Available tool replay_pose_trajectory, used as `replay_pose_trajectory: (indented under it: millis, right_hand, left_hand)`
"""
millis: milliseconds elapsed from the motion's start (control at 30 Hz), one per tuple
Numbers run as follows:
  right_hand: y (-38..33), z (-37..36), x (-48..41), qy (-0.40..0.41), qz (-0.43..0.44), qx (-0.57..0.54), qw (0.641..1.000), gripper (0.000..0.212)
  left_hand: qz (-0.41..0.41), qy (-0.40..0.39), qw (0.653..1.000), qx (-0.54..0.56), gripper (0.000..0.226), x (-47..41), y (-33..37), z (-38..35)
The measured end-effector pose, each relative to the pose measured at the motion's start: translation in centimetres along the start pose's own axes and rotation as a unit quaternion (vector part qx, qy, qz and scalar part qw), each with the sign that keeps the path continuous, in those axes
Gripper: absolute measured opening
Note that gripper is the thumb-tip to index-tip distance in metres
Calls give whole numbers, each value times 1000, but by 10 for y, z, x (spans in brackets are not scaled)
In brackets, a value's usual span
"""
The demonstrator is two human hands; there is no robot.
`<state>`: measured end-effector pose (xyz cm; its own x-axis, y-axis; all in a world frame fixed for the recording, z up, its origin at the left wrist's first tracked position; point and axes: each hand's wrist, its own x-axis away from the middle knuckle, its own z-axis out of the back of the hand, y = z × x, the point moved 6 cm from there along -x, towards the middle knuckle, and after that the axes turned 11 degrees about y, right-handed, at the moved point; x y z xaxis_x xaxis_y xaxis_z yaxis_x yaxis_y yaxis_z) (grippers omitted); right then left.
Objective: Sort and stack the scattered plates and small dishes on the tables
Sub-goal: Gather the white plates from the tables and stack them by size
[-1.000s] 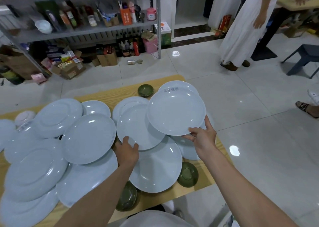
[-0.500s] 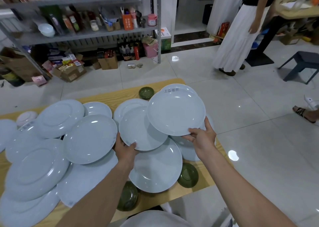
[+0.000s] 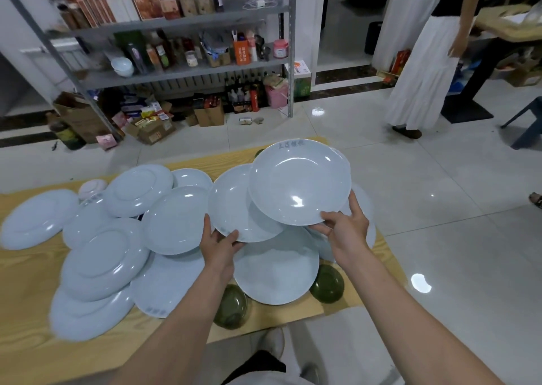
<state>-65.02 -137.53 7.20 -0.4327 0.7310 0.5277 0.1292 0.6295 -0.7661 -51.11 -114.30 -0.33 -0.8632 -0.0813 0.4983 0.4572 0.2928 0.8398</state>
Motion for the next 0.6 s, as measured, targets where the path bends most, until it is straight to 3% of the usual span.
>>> replay_pose_trajectory:
  millis: [333,600]
  right_hand:
    - [40,-32,56,-92,-20,30,995,91]
    - [89,-74,130,-147,-15,81,986,89]
  left_hand:
    - [-47,37,995,74,94,41,40,70]
    - [-66,79,989,105,93,54,76,167]
